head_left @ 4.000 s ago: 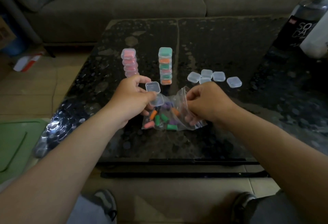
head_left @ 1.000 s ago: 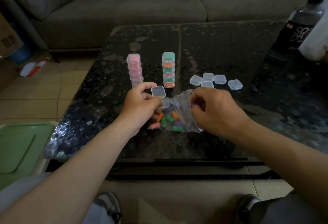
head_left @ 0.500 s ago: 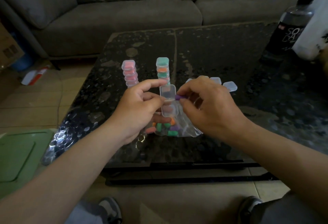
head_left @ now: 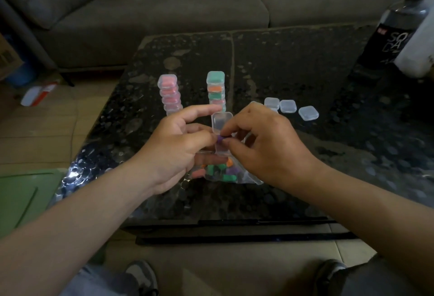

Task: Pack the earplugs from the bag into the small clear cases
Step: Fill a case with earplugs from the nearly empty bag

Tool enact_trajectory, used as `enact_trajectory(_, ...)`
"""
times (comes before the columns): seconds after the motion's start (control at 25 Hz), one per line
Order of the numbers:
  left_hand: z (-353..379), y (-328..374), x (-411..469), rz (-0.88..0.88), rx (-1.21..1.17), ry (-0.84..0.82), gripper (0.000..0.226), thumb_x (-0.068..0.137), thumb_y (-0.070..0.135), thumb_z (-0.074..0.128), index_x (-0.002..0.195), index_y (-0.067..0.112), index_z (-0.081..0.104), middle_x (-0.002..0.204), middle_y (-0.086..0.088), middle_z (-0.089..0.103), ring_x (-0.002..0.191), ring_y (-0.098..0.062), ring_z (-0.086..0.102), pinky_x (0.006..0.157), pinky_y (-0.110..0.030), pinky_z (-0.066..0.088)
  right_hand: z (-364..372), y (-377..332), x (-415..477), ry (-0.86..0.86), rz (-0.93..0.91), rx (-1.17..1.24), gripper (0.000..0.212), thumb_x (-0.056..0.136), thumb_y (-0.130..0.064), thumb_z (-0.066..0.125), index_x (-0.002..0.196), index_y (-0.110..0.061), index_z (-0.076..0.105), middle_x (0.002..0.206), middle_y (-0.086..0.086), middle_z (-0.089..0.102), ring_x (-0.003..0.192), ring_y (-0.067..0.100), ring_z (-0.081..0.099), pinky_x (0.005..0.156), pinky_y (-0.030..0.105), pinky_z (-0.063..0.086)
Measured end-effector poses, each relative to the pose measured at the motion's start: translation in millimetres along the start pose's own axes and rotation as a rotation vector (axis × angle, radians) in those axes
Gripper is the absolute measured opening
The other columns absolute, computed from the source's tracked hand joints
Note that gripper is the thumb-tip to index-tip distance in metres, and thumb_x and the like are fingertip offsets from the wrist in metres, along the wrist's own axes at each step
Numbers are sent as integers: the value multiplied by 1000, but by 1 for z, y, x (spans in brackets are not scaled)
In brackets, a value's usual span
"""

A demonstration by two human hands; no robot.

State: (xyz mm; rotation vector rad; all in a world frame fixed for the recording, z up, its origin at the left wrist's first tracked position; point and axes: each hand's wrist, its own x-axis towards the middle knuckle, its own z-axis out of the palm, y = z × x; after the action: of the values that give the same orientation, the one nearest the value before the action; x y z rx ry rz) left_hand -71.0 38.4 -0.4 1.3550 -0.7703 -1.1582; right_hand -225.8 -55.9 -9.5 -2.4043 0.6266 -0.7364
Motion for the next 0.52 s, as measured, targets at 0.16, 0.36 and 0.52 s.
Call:
enact_trajectory(0.16,-4,-3,4,3,41,16,50,91,-7,66,135,17,62,94,-19,75,82,-26,75,71,-35,63,6,0,3,-37,40,-9,10,86,-22,76,92,-28,74,97,-11,56,81,2,58,68,19,55)
enact_trajectory(0.36,-8,-5,9,5,64,40,50,90,-9,67,132,18,63,92,-18,76,82,-27,76,71,-35,63,7,2,6,-38,35,-21,12,87,-17,72,95,-26,76,97,-9,57,81,2,58,68,15,52)
enact_trajectory(0.52,-7,-7,10,-17,88,52,49,86,-7,72,125,22,65,91,-17,78,83,-27,78,72,-36,63,3,4,6,-53,60,-47,17,89,-13,66,100,-24,75,101,-10,60,86,3,60,72,17,55)
